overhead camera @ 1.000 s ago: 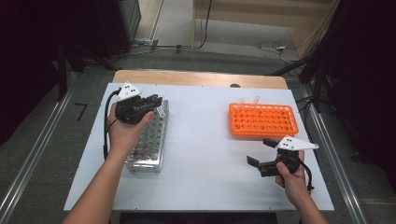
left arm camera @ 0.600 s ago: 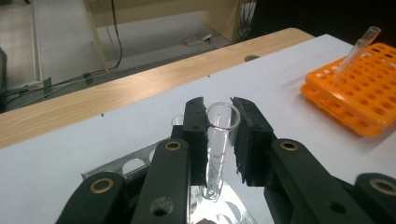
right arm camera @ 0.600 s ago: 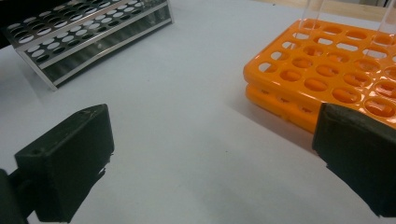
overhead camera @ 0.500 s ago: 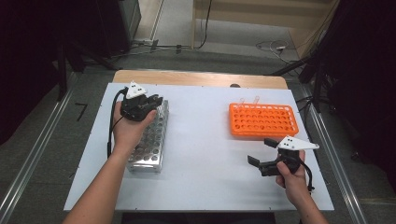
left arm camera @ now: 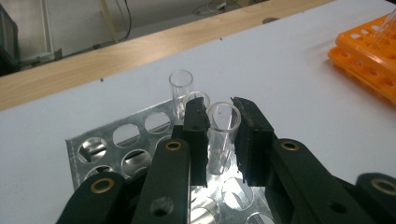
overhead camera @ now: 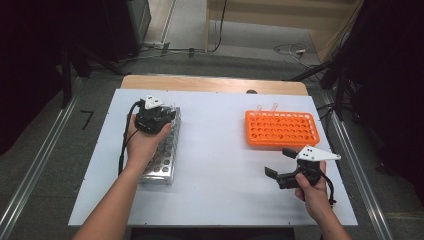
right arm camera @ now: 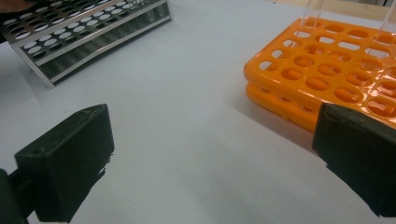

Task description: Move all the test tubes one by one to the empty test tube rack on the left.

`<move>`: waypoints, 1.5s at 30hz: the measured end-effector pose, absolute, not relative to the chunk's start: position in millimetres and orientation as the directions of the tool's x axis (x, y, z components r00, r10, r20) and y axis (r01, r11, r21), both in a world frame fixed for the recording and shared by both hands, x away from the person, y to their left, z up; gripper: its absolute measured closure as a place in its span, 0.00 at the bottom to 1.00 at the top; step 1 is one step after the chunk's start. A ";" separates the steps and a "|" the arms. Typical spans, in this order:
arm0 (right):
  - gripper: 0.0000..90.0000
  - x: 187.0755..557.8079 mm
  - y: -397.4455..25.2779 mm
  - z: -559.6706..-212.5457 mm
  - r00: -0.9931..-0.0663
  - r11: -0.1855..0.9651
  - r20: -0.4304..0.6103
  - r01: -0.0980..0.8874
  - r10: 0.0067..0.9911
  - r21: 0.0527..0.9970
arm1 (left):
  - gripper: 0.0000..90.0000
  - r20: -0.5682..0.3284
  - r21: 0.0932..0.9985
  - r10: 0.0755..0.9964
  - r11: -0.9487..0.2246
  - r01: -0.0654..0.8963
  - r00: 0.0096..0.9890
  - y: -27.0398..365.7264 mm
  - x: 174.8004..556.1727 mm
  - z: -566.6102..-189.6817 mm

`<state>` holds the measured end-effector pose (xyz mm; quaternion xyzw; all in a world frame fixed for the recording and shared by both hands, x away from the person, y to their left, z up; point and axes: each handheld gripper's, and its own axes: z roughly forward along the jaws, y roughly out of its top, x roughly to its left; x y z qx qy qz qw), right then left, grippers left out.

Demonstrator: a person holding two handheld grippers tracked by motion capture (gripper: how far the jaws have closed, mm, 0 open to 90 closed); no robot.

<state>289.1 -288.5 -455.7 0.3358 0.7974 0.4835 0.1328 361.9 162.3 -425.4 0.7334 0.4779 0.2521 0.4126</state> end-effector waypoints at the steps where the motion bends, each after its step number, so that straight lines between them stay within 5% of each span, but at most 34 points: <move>1: 0.00 289.1 -288.6 -455.8 -0.739 0.307 0.112 0.407 0.664 0.860 | 0.85 -0.019 0.841 0.908 -0.211 0.498 0.418 161.4 362.5 -426.3; 6: 0.00 289.3 -288.2 -455.9 -0.738 0.308 0.112 0.408 0.665 0.860 | 0.83 -0.028 0.836 0.905 -0.212 0.506 0.425 160.9 362.9 -427.0; 20: 0.00 289.3 -286.8 -455.5 -0.738 0.300 0.122 0.412 0.664 0.861 | 0.29 -0.134 0.883 0.878 -0.105 0.458 0.459 169.2 342.3 -418.9; 30: 0.00 292.1 -285.8 -453.2 -0.736 0.293 0.122 0.408 0.666 0.865 | 0.03 -0.188 0.909 0.840 -0.048 0.415 0.509 174.2 305.0 -414.9; 45: 0.00 310.0 -282.9 -448.4 -0.709 0.284 0.118 0.422 0.695 0.861 | 0.00 -0.207 0.924 0.806 -0.026 0.383 0.554 169.5 252.2 -429.2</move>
